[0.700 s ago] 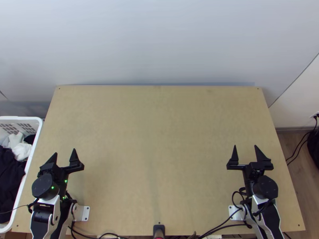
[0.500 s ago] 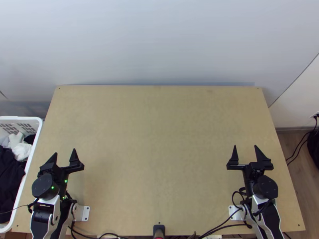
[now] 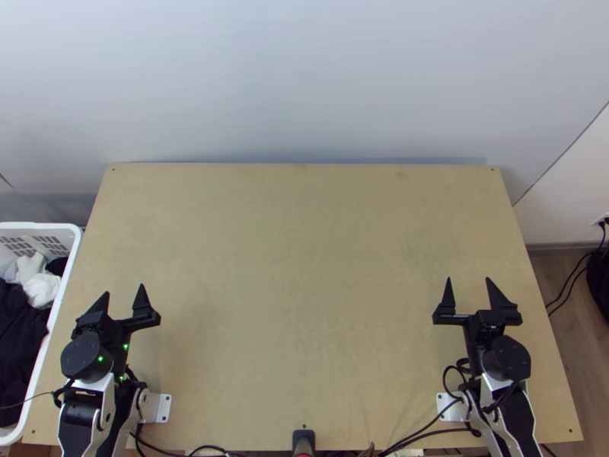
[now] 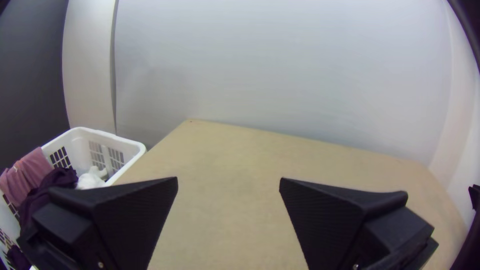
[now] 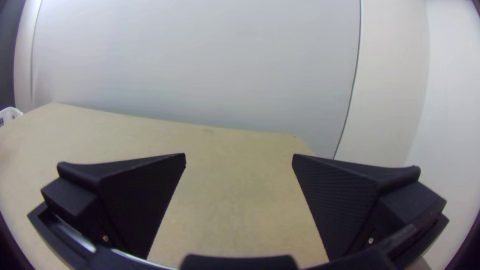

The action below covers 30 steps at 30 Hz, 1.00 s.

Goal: Fold the t-shirt

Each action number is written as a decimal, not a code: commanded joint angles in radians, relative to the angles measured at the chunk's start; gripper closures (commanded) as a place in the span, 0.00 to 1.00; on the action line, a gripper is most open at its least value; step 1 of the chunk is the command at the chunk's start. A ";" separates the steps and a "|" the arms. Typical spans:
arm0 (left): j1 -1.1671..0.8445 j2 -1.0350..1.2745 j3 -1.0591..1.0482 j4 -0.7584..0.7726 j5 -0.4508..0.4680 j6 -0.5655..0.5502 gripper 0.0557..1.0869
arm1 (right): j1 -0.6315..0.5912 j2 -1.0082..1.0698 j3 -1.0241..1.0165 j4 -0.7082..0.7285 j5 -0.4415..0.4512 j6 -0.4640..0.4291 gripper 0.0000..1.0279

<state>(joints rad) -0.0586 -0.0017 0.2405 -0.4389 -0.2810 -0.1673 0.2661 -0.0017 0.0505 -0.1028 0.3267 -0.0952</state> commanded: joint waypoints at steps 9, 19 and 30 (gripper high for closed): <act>0.000 0.000 -0.001 -0.001 0.000 0.000 0.04 | -0.001 0.000 0.000 0.002 0.000 0.000 0.03; 0.000 0.000 0.000 -0.011 0.000 0.000 0.04 | 0.032 0.000 0.000 0.000 0.000 0.002 0.03; 0.002 0.000 0.000 -0.011 0.000 0.000 0.04 | 0.101 -0.001 0.003 -0.025 -0.002 0.255 0.03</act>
<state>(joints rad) -0.0578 -0.0017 0.2409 -0.4473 -0.2810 -0.1673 0.3008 -0.0017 0.0505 -0.1028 0.3267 -0.0551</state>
